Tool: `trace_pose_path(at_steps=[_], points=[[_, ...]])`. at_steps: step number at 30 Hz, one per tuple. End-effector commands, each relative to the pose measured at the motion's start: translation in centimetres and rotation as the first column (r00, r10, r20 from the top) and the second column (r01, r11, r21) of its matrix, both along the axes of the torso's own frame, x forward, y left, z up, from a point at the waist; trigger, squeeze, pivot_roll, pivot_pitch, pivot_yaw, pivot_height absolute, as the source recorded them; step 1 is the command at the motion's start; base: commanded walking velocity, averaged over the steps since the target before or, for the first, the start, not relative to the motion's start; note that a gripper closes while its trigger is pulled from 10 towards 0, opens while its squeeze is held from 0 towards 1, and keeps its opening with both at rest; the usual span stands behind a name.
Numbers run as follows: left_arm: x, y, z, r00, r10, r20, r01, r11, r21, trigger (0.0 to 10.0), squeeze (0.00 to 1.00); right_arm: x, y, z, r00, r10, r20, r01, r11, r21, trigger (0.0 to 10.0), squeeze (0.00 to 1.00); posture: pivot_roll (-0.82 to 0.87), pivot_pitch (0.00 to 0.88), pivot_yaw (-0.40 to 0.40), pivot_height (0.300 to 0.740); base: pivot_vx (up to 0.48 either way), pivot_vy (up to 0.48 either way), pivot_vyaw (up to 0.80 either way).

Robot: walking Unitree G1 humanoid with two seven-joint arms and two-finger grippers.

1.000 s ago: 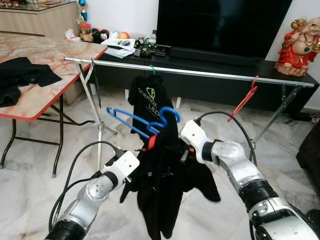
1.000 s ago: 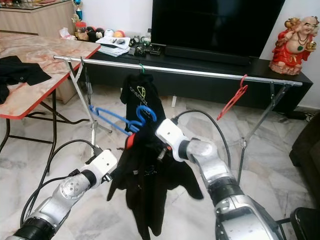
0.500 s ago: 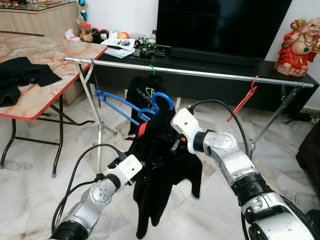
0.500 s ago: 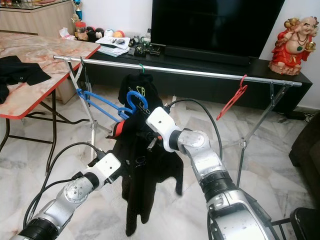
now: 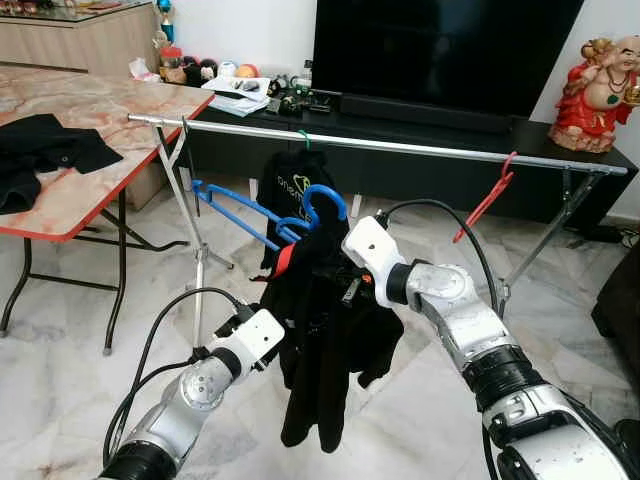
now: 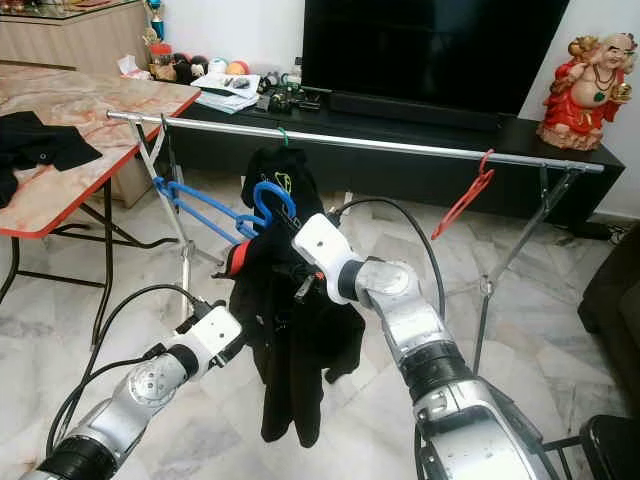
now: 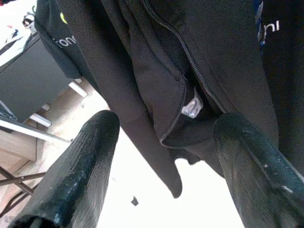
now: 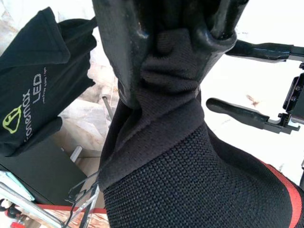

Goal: Hang hanger

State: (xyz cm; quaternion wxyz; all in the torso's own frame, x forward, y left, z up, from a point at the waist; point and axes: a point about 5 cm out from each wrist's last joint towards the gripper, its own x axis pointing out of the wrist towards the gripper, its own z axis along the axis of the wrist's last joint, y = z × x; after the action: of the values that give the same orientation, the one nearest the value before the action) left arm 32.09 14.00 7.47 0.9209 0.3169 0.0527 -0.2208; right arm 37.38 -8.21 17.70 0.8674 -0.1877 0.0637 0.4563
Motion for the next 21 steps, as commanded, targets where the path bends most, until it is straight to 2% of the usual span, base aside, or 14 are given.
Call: trace_pose_path(at_steps=[1,2,3,11,18,21], points=[[0.6,-0.7,-0.3,0.997,-0.03,0.068,0.023,0.995,0.097,10.0,0.0,-0.4,1.3,2.4,0.998,0.025,0.06,-0.027,0.999,0.04,0.0,0.0,0.08,0.001,-0.102,0.74,0.0,0.0,0.0],[0.9,-1.0,-0.6,0.993,-0.046,0.113,0.025,0.983,0.182,10.0,0.0,-1.0,2.5,3.2,0.994,0.068,0.08,-0.071,0.997,0.034,0.0,0.0,0.08,0.001,-0.101,0.74,0.0,0.0,0.0],[0.9,-1.1,-0.7,0.992,-0.047,0.119,0.023,0.98,0.199,10.0,0.0,-1.1,2.7,3.3,0.993,0.078,0.084,-0.081,0.996,0.035,0.0,0.0,0.08,0.001,-0.101,0.74,0.0,0.0,0.0],[1.3,-1.0,-0.8,0.99,-0.033,0.136,0.003,0.977,0.213,10.0,0.0,-1.5,3.1,3.8,0.992,0.091,0.088,-0.095,0.995,0.04,0.0,0.0,0.07,0.002,-0.102,0.74,0.0,0.0,0.0],[2.0,-0.1,-0.4,0.975,0.042,0.217,-0.1,0.958,0.268,10.0,0.0,-1.9,3.0,3.9,0.992,0.086,0.088,-0.089,0.996,0.03,0.0,0.0,0.07,0.0,-0.102,0.74,0.0,0.0,0.0],[2.2,0.4,-0.2,0.969,0.08,0.233,-0.143,0.954,0.264,10.0,0.0,-1.9,3.0,3.9,0.992,0.087,0.09,-0.09,0.995,0.029,0.0,0.0,0.07,0.0,-0.102,0.74,0.0,0.0,0.0]])
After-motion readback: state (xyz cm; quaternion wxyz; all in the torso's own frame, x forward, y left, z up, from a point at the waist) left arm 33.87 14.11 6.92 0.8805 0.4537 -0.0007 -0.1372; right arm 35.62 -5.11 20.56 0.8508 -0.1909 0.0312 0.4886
